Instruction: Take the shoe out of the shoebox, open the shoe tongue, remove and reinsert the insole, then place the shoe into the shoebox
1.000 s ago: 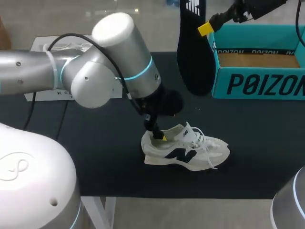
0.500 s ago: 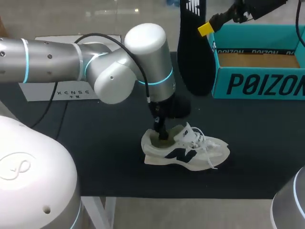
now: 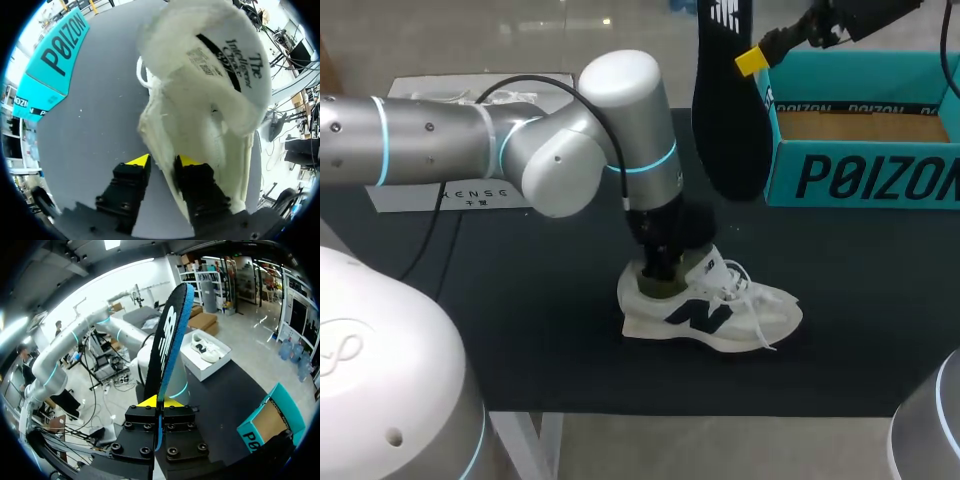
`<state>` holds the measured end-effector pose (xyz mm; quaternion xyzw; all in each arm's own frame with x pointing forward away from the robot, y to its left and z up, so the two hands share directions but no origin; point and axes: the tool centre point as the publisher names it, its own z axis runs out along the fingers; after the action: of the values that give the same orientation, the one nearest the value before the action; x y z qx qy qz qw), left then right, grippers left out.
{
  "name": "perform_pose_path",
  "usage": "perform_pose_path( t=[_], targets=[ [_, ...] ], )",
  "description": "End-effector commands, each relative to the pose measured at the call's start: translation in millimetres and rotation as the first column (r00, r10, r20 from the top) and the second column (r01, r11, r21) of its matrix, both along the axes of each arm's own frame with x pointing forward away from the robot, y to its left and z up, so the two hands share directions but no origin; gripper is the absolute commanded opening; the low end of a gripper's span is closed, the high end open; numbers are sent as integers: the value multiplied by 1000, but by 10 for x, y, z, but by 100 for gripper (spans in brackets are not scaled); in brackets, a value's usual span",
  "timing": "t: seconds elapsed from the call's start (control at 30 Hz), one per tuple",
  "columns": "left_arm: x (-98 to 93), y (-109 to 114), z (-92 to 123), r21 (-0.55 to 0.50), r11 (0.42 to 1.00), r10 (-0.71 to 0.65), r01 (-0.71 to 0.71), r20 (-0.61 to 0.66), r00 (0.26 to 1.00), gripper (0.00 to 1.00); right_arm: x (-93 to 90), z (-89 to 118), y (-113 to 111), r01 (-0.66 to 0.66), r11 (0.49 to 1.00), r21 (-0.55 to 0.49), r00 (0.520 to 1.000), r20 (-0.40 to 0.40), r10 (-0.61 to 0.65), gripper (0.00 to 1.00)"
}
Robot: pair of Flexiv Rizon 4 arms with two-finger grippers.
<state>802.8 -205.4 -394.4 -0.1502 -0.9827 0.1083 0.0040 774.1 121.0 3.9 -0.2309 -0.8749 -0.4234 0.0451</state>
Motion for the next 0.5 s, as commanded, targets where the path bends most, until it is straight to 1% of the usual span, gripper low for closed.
perform_pose_path(
  t=[0.03,0.3,0.43,0.5],
  targets=[
    [-4,36,22,-16,999,-33,33,-8,999,0,11,-1,15,1,1000,-3,1000,-1,-1,0],
    [4,56,127,-47,996,-74,74,3,997,0,11,-1,15,1,1000,-3,1000,-1,-1,0],
    [0,53,156,-50,995,-87,87,13,996,0,-77,143,-38,4,1000,-6,1000,1,-4,0],
    [-5,48,167,-52,993,-103,104,18,994,0,-118,178,-87,6,1000,-7,1000,-3,-6,0]
  ],
)
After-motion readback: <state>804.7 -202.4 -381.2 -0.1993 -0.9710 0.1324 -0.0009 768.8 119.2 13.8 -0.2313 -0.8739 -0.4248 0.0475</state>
